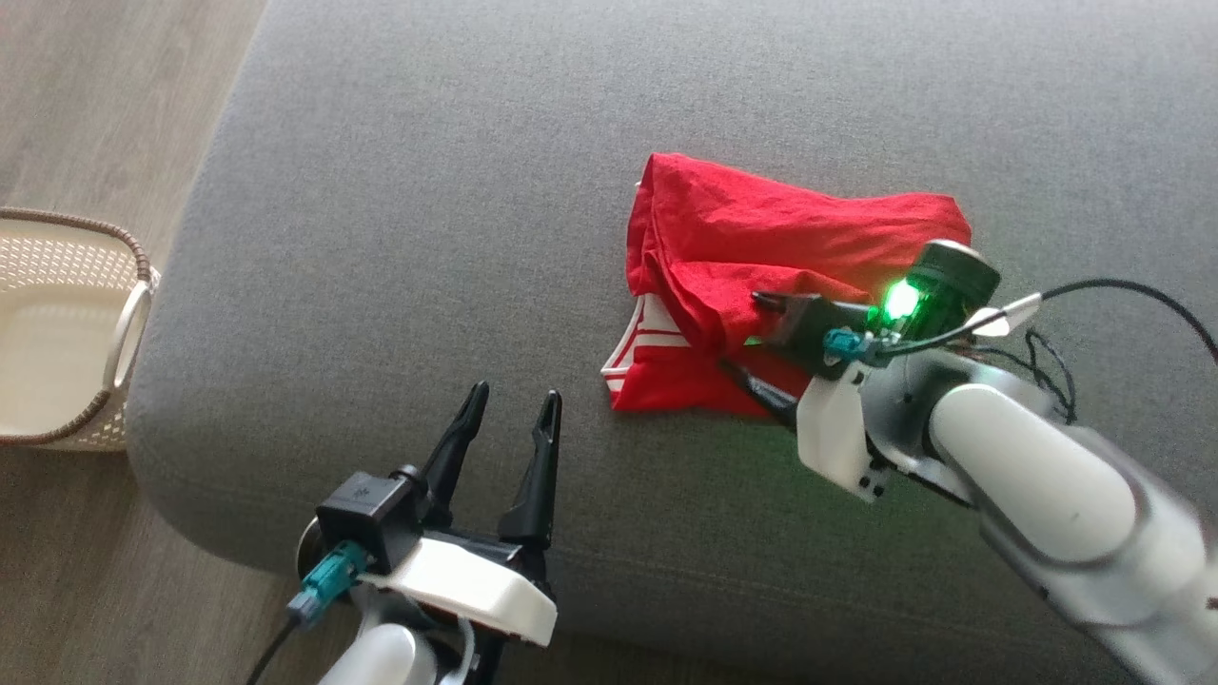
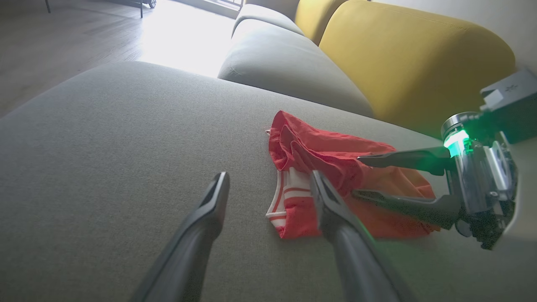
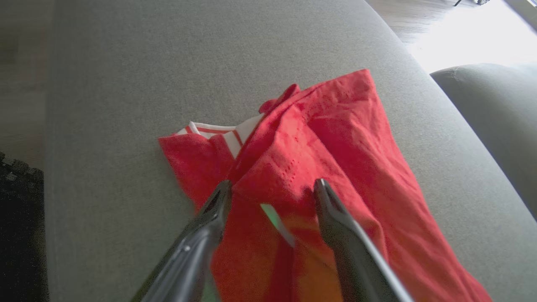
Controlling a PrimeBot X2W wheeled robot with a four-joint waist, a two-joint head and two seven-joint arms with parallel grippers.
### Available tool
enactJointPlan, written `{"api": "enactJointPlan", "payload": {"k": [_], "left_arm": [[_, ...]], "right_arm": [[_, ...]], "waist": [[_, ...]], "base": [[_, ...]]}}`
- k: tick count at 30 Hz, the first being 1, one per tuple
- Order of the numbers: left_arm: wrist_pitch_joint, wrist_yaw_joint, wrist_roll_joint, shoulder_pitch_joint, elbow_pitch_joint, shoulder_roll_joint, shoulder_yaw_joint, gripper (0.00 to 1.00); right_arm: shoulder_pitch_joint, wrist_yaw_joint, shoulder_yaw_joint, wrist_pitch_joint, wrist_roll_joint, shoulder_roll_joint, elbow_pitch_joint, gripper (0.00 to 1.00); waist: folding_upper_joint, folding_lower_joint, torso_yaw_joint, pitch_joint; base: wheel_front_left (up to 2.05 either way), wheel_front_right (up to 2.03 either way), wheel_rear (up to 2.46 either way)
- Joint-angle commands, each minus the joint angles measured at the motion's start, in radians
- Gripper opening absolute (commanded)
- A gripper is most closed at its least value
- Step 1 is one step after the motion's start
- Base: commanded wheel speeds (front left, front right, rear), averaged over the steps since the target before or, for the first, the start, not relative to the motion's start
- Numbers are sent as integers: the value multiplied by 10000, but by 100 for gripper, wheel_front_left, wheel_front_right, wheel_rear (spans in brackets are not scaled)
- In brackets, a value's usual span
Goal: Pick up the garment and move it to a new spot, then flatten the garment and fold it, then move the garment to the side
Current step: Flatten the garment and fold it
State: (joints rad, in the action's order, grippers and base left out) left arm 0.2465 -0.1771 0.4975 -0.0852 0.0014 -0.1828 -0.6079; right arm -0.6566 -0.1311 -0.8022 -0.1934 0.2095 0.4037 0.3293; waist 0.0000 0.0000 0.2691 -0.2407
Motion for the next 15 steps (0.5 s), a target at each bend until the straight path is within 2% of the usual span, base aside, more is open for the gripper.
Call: {"api": "enactJointPlan", "payload": {"k": [1, 3, 10, 15], "left_arm": [[32, -36, 25, -171, -289, -19, 261, 100], [42, -29, 22, -194, -280, 4, 261, 100], [67, -16, 12, -260, -260, -17, 311, 100], [76, -57, 6, -226, -256, -45, 330, 100]], "right_arm": [[-325, 4, 53, 78, -83, -7, -186, 67], [-369, 4, 85, 137, -105, -80, -55, 0], [-368, 4, 384, 373, -91, -396, 266, 0], [-53, 4, 770, 395, 622, -811, -103, 0]], "waist": [[0, 0, -17, -17], [0, 0, -38, -39], [0, 0, -94, -124], [0, 0, -202, -92]], "base": [[0, 0, 0], [0, 0, 0], [0, 0, 0], [0, 0, 0]]}}
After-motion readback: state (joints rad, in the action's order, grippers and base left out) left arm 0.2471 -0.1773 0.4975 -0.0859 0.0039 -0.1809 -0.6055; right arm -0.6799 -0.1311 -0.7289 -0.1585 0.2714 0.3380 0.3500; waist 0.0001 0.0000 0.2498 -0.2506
